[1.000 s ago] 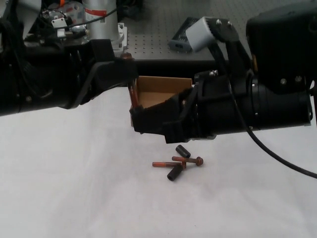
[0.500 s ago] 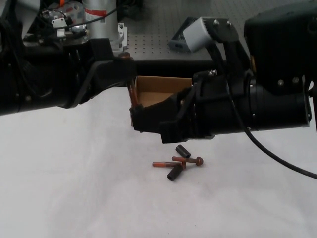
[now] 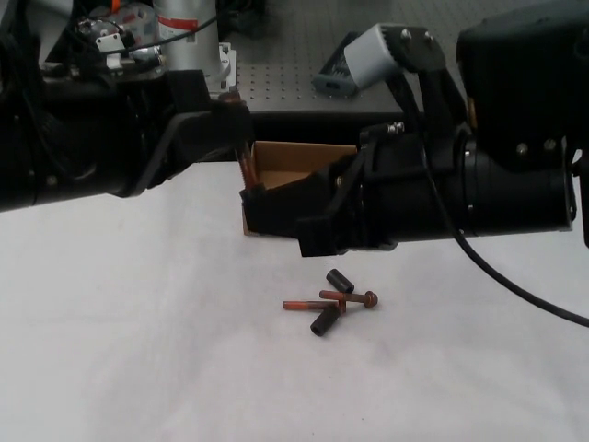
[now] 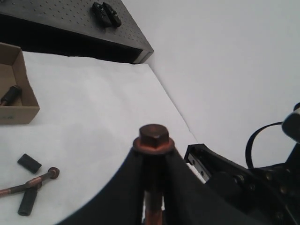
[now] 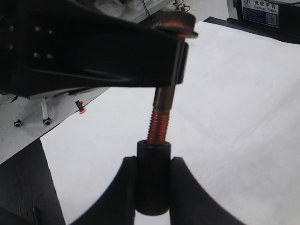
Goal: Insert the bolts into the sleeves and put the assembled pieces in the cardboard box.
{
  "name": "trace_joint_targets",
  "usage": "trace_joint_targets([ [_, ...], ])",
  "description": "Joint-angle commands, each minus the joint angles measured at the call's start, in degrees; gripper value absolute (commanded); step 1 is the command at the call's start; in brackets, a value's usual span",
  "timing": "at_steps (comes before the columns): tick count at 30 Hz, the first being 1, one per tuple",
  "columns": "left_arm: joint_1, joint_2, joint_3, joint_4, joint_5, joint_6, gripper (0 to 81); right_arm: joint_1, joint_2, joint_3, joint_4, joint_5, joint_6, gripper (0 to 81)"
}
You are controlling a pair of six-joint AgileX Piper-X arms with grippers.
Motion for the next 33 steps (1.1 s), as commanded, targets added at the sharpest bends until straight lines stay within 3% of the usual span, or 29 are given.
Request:
trace_joint_targets([
  [1,-0.04,-0.63,0.00,1.42,1.07,1.91,0.6,-1.39,-0.08,-0.59,-2.43,2.93,0.03,2.8],
  [11,-0.04,-0.63,0.00,1.74,1.07,3.15,0.6,-1.70,-0.72,-0.59,-5.73,6.58,0.03,2.8],
  [21,-0.04,-0.63,0.00,1.74,1.07,3.15,0.6,-2.04,-1.14,-0.59,-5.73,5.52,0.03,2.8],
  [28,-0.04,-0.63,0.00,1.42,8.24,3.36,0.0,-2.04,-1.14,-0.59,-5.73,5.09,-0.37,2.8],
  [33,0.20,-0.63,0.00,1.42,10.21,6.89,17.6,-2.62,-1.14,-0.59,-5.73,2.64,-0.37,2.8],
])
